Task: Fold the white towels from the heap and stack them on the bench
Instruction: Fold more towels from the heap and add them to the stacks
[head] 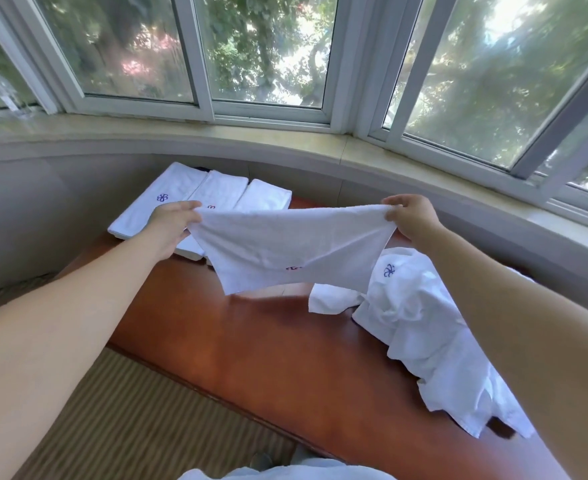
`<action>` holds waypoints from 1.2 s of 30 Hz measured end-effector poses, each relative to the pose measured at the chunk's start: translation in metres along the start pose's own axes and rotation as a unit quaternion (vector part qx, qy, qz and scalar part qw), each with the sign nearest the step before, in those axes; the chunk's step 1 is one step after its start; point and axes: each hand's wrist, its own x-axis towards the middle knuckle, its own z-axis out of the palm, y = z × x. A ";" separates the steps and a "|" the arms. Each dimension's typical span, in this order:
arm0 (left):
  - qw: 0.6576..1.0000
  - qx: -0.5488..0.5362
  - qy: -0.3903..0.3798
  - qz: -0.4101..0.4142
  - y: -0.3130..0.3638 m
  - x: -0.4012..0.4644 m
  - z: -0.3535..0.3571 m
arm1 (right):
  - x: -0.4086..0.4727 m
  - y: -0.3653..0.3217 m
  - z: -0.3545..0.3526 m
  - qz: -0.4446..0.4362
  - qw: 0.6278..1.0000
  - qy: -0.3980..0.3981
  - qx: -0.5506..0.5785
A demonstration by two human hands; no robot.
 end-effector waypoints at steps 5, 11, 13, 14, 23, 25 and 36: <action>0.929 0.359 -0.059 0.062 0.006 -0.005 -0.002 | -0.013 0.002 -0.011 -0.076 0.987 0.032 -0.135; 0.913 0.380 0.011 0.150 0.009 -0.012 0.005 | -0.024 0.006 -0.019 -0.106 0.964 0.089 -0.228; 0.907 0.383 0.036 0.173 0.009 -0.015 0.006 | -0.024 0.009 -0.024 -0.108 0.951 0.116 -0.264; 0.902 0.389 0.046 0.181 0.009 -0.016 0.006 | -0.025 0.009 -0.025 -0.107 0.947 0.122 -0.277; 0.838 0.536 -0.102 0.023 -0.002 -0.034 -0.008 | -0.049 0.034 -0.030 0.054 0.938 -0.205 -0.274; 0.814 0.544 -0.181 -0.088 -0.011 -0.040 -0.008 | -0.060 0.048 -0.027 0.161 0.891 -0.312 -0.286; 0.837 0.431 -0.198 -0.272 -0.005 -0.039 0.007 | -0.050 0.055 -0.034 0.267 0.869 -0.278 -0.310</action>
